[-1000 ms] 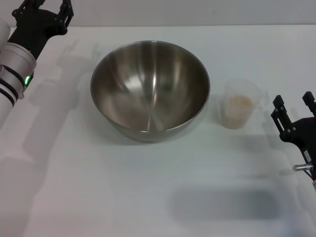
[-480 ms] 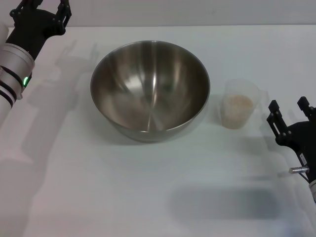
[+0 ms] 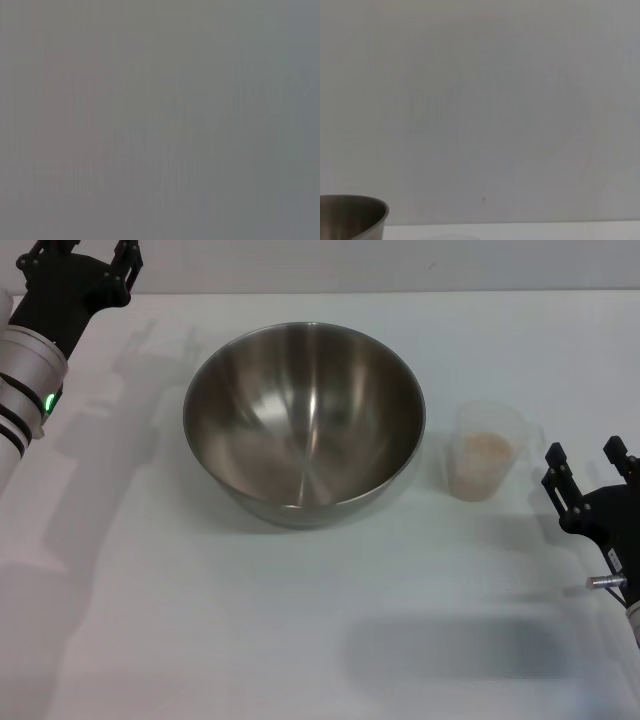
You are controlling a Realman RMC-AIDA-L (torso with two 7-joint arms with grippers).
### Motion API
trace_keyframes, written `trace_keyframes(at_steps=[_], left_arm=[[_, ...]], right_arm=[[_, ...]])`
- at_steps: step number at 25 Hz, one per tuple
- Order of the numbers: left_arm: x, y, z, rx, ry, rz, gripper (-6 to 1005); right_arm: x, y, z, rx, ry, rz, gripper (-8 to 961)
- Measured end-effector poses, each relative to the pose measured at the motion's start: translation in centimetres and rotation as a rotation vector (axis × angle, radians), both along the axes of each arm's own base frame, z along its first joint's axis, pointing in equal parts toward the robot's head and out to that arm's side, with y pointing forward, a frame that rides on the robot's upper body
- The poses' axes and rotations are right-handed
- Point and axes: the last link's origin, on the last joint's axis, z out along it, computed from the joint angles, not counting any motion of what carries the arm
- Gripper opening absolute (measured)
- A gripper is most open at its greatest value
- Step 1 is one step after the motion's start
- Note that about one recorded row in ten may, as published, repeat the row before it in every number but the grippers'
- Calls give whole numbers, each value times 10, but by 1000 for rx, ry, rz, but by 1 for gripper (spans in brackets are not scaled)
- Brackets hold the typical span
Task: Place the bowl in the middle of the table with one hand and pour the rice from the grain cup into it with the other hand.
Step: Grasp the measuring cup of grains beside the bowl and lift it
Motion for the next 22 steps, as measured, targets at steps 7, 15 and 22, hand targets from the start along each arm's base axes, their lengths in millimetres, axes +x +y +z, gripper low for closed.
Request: trace_keyframes(at_steps=[7, 15, 22], left_arm=[[2, 0, 1, 7, -2, -12, 583], [5, 2, 1, 8, 0, -21, 583], [6, 2, 2, 14, -1, -27, 583]], right_arm=[[-1, 5, -1, -14, -8, 4, 671], [0, 10, -4, -41, -20, 0, 672], [0, 13, -4, -45, -27, 5, 672]])
